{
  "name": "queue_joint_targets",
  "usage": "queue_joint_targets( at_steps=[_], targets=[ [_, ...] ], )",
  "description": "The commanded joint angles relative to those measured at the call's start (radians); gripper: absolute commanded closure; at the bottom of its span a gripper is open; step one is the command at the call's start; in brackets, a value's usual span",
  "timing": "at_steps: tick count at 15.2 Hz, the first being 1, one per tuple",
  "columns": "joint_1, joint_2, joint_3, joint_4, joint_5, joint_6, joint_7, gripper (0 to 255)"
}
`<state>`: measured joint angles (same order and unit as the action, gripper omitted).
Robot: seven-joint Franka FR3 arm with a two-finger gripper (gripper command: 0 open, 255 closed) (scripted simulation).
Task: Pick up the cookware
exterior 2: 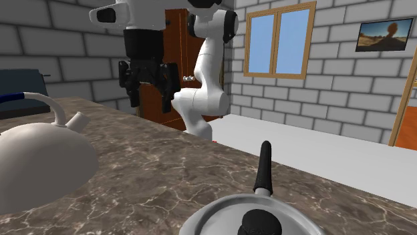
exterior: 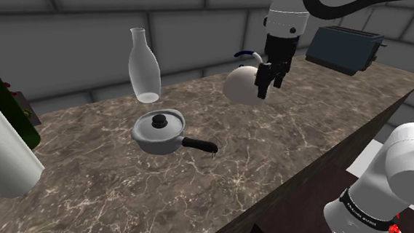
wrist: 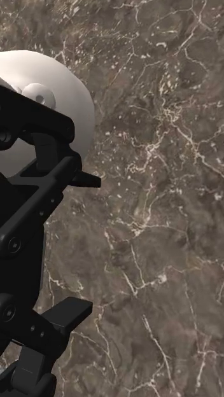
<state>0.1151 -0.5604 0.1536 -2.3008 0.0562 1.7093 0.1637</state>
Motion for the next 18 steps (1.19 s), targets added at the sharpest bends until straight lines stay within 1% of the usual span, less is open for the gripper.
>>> queue_joint_targets(
  at_steps=[1,6,10,14,18],
  targets=[
    [0.013,0.046,0.034,0.033,0.004,0.008,0.028,0],
    [0.045,0.187,0.130,0.150,0.001,0.017,0.117,0],
    [0.068,0.313,0.203,0.262,-0.024,0.013,0.193,0],
    [0.097,0.451,0.271,0.390,-0.069,-0.003,0.274,0],
    [0.141,0.605,0.327,0.539,-0.136,-0.036,0.358,0]
  ],
)
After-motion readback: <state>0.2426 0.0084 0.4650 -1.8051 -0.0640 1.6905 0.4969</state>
